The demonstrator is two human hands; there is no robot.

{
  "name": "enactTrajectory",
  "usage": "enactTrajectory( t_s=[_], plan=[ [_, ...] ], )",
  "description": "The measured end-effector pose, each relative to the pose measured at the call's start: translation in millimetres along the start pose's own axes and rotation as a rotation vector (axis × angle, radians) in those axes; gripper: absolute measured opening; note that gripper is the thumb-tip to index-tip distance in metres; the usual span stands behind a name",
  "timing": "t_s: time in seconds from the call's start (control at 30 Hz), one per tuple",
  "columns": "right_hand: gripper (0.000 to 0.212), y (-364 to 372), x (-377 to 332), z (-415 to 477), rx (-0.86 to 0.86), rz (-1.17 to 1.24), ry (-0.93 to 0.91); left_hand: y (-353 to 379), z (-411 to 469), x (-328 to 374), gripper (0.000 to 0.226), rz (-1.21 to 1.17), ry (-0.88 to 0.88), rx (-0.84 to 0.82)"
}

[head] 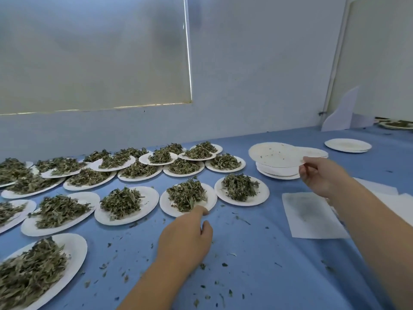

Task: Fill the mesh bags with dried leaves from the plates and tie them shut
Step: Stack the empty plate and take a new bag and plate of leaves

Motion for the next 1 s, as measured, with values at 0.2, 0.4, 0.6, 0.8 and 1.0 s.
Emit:
enactTrajectory(
  t_s=[0.2, 0.4, 0.6, 0.8, 1.0],
  plan=[
    [0.010, -0.7, 16.2, 35.9, 0.089, 0.116, -0.035, -5.1, 1.8, 3.3, 0.027, -0.082, 0.018, 0.007],
    [0.010, -13.9, 30.5, 46.1, 0.189, 0.004, 0.004, -3.7, 3.8, 1.7, 0.031, -0.110, 0.016, -0.001],
    [0.007, -13.2, 12.0, 30.8, 0.141, -0.385, 0.059, -1.7, 1.1, 3.0, 0.029, -0.130, 0.013, -0.031],
    [0.019, -8.7, -1.1, -9.9, 0.047, -1.211, 0.253, 3.4, -2.9, 6.2, 0.026, -0.152, -0.001, -0.071],
    [0.040, 1.4, 32.0, -51.6, -0.011, -1.725, 0.327, 0.9, -8.5, 7.7, 0.024, -0.183, -0.003, -0.078]
  ],
)
Point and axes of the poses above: each hand's wrist, its own z-axis towards the middle knuckle, its own y-axis out of the palm, x = y × z, the point moved 10 cm from there along z, towards the middle knuckle, and after that the axes turned 9 degrees about -x, right-handed, at the moved point
